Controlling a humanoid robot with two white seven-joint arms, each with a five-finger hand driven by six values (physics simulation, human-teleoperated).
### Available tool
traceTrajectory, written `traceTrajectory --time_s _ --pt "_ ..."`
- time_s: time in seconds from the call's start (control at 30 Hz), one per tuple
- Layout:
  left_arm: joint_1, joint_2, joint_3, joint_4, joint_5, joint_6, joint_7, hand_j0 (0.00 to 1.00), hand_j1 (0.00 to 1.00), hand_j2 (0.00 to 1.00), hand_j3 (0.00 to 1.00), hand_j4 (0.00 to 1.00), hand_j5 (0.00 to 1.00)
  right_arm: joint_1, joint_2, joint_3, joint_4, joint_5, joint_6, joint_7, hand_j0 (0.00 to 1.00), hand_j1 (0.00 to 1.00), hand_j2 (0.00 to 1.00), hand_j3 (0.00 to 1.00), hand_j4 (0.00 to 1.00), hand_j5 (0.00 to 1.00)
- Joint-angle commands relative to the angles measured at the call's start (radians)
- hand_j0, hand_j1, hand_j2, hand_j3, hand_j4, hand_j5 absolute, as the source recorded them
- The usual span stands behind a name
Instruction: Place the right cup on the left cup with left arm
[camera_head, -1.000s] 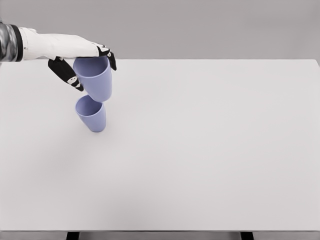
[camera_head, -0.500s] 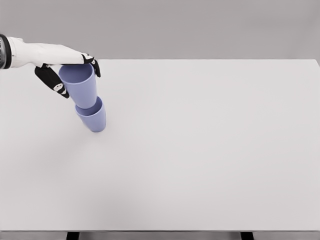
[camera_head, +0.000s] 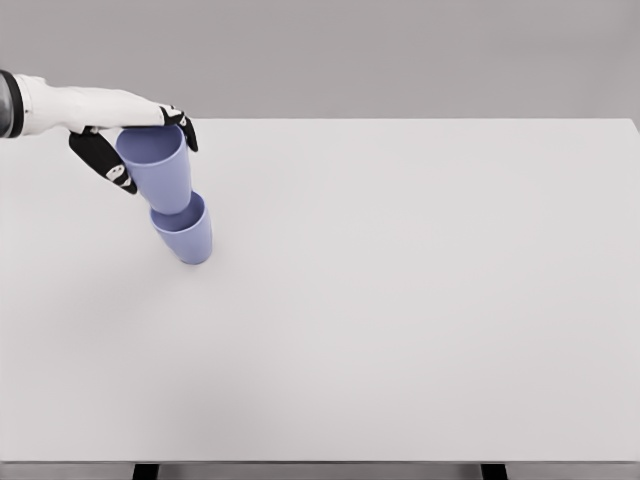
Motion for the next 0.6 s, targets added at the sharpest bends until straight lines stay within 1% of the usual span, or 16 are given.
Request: traceTrajectory --time_s 0.0,0.07,0.13,0.2,0.33,0.43,0.57 --pt "0.0 -0.007 0.004 0.007 0.001 0.0 0.001 0.42 0.42 0.42 0.42 0.42 0.42 0.0 0.0 0.0 0.0 0.001 -0.001 0.0 1.0 1.0 1.0 1.0 1.0 1.0" --pt "0.003 -0.011 0.007 0.01 0.001 0.0 0.001 0.42 0.42 0.42 0.42 0.42 0.42 0.0 0.0 0.0 0.0 0.001 -0.001 0.0 1.0 1.0 1.0 1.0 1.0 1.0" --pt "0.035 -0.013 0.036 0.016 0.001 0.0 0.001 0.42 0.42 0.42 0.42 0.42 0.42 0.0 0.0 0.0 0.0 0.001 -0.001 0.0 1.0 1.0 1.0 1.0 1.0 1.0" --pt "0.044 -0.022 0.038 0.018 0.0 0.0 0.001 0.42 0.42 0.42 0.42 0.42 0.42 0.0 0.0 0.0 0.0 0.001 -0.001 0.0 1.0 1.0 1.0 1.0 1.0 1.0" --pt "0.046 -0.023 0.04 0.02 0.0 0.0 0.001 0.42 0.42 0.42 0.42 0.42 0.42 0.0 0.0 0.0 0.0 0.001 -0.001 0.0 1.0 1.0 1.0 1.0 1.0 1.0" --pt "0.052 -0.031 0.04 0.043 -0.002 -0.001 0.001 0.42 0.42 0.42 0.42 0.42 0.42 0.0 0.0 0.0 0.0 0.001 -0.001 0.0 1.0 1.0 1.0 1.0 1.0 1.0" --pt "0.052 -0.033 0.041 0.041 -0.002 -0.001 0.001 0.42 0.42 0.42 0.42 0.42 0.42 0.0 0.0 0.0 0.0 0.001 -0.001 0.0 1.0 1.0 1.0 1.0 1.0 1.0"
